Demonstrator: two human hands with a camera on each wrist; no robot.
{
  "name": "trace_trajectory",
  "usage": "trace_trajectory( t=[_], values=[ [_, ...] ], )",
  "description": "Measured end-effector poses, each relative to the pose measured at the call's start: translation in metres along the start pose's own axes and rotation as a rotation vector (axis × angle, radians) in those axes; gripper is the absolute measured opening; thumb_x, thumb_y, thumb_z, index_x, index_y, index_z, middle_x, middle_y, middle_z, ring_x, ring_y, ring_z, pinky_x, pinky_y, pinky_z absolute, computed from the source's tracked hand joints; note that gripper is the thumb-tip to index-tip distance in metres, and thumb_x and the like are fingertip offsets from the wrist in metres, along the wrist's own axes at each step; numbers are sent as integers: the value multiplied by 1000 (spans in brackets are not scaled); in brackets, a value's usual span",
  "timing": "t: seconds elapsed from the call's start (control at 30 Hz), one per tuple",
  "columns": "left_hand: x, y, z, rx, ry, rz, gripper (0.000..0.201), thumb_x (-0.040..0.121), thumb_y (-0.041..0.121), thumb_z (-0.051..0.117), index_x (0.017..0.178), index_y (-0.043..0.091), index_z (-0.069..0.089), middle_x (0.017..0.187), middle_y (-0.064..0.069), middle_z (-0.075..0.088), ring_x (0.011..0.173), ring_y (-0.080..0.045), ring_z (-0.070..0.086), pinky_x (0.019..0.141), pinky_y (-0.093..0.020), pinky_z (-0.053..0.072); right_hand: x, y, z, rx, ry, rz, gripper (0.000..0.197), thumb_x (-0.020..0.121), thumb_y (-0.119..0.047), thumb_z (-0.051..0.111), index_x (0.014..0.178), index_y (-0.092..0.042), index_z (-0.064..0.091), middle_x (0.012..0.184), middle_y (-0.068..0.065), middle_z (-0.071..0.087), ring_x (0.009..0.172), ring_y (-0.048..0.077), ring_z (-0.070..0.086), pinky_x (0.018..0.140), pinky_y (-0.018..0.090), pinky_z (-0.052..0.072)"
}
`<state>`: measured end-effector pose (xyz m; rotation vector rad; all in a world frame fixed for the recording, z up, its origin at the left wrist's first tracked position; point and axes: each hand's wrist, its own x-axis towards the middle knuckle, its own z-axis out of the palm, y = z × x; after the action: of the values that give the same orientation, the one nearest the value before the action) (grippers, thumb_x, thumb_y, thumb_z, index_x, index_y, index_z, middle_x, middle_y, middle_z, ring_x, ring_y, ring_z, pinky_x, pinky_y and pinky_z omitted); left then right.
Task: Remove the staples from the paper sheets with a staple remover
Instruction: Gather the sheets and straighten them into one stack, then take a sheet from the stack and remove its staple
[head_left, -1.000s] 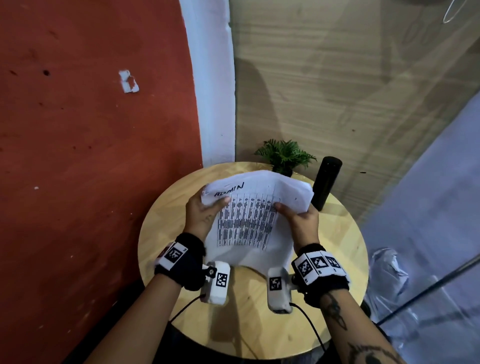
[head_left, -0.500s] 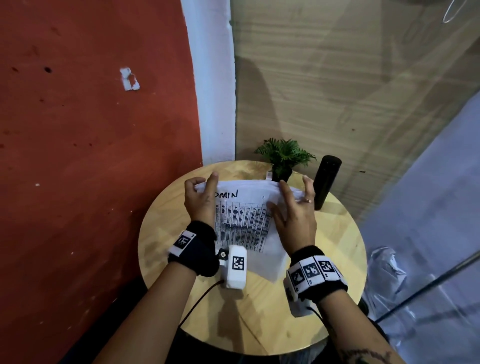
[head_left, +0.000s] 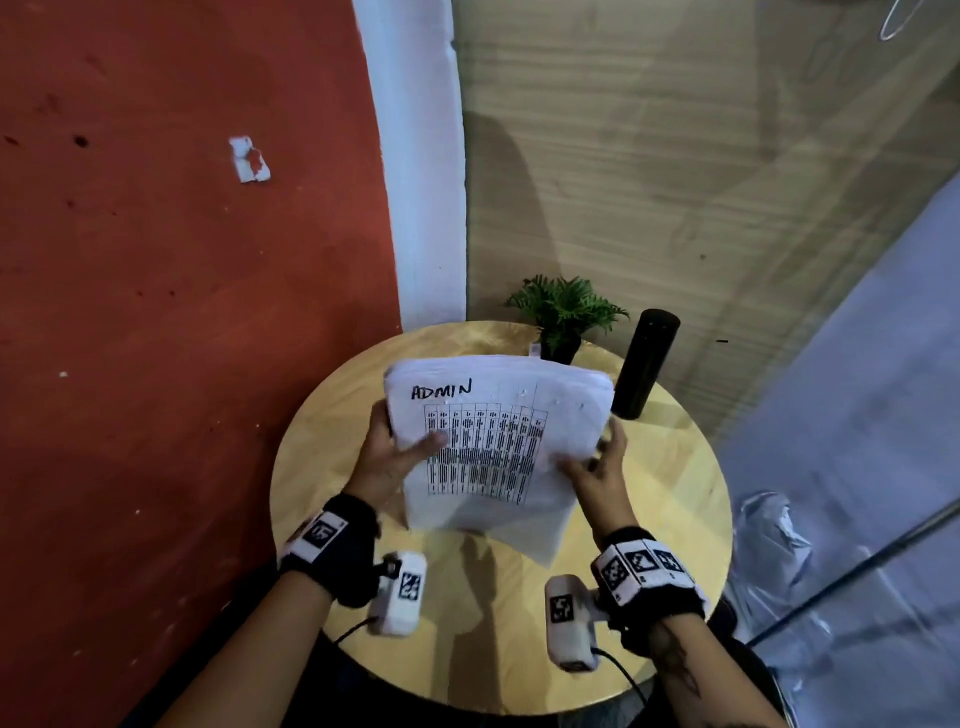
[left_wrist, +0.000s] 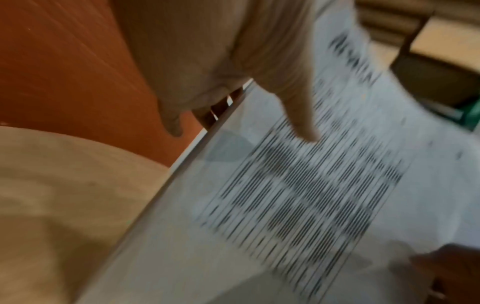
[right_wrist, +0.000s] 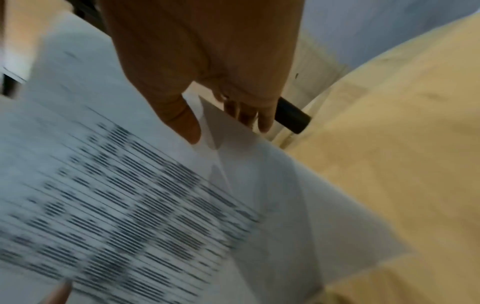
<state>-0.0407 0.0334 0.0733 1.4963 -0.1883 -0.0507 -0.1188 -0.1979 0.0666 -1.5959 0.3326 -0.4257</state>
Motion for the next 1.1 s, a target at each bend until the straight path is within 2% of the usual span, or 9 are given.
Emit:
trace_trajectory(
  t=[0.1,0.23,0.33,0.4,0.53,0.73,0.87,0.97,1.1],
  values=[
    [-7,-44,-7,183,6,-78,66,72,20,78,125,11,39,121,-5,57,113,-25,56,87,-27,47,-4,37,1,-150,-73,219,78,68,-18,52,140,-11,21,115,17,54,98,32,53,87,45,47],
    [-3,-65,7,234,69,-34,41,93,15,57,124,0,35,122,-9,53,112,-22,52,89,-25,41,-4,64,7,-306,-81,279,30,88,1,45,113,-8,30,75,4,45,82,27,45,62,32,31],
    [4,-60,15,317,78,50,24,94,18,52,107,4,36,104,-10,55,92,-19,54,78,-28,42,-2,60,15,-404,-35,237,32,94,1,39,126,3,33,95,17,52,91,35,51,69,37,35],
    [18,-64,2,362,100,18,31,94,22,53,111,0,38,117,-15,55,104,-24,55,88,-33,44,-2,50,24,-453,-41,153,32,94,-11,38,124,1,34,91,13,53,89,37,54,67,35,35],
    [42,-87,-52,412,115,-354,44,95,15,54,131,-4,37,137,-23,48,126,-35,47,108,-48,36,4,43,57,-561,-159,98,44,97,-11,38,139,-5,26,103,20,60,90,36,59,66,33,34],
    [41,-97,-71,813,60,-824,42,95,12,52,130,-11,45,132,-28,50,123,-39,49,95,-38,41,21,79,101,-711,-454,436,42,93,-6,39,135,-2,34,130,27,49,119,39,49,89,38,41],
    [61,-81,-43,1046,-165,-841,40,103,21,35,126,-10,45,119,-23,47,111,-31,49,86,-30,34,25,92,87,-607,-349,564,42,95,-7,38,137,-6,32,129,26,50,115,39,51,83,35,41],
    [79,-83,-13,1057,-250,-814,39,102,24,40,121,-9,48,129,-24,48,110,-30,48,88,-31,35,27,103,60,-595,-274,616,38,94,-5,37,132,-3,32,127,27,51,113,38,52,79,32,38],
    [81,-104,13,1057,-297,-834,32,103,19,39,83,-4,47,96,-18,50,78,-27,40,68,-26,34,32,112,28,-730,-328,643,36,96,-12,39,129,0,32,127,29,50,115,39,51,88,38,41]
  ],
)
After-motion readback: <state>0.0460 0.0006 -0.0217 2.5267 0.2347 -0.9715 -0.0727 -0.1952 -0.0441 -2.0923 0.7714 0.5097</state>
